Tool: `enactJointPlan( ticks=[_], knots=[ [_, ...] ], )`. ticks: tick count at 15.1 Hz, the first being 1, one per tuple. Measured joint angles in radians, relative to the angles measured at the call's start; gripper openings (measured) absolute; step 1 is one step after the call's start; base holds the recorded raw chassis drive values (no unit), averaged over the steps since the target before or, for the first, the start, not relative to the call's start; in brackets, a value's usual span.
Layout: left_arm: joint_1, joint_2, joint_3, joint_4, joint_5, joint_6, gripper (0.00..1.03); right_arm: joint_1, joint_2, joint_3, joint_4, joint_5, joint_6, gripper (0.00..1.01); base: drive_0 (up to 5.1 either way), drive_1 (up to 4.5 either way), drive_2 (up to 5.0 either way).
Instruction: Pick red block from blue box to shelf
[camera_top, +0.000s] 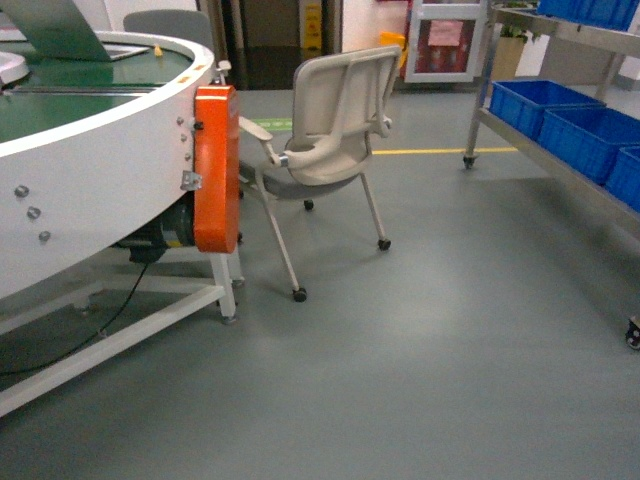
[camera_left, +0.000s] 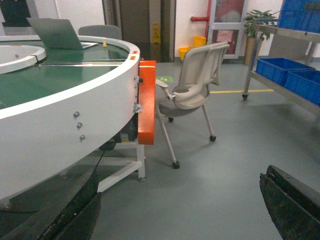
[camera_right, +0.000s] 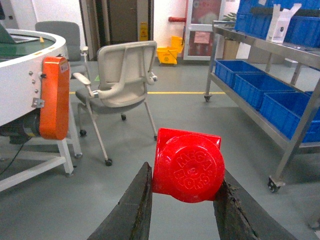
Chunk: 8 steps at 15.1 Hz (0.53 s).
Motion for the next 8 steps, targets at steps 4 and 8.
enactJointPlan(
  ticks=[4,8],
  knots=[
    [0.000,0.000,0.000,0.000,0.000,0.000,0.92,0.000,0.000,0.000,-0.001,0.000,0.000,0.28,0.0,4.26,-4.3],
    [0.000,0.000,0.000,0.000,0.000,0.000,0.40,0.000,0.000,0.000,-0.001,0.000,0.000,0.28,0.0,4.26,-4.3]
  ],
)
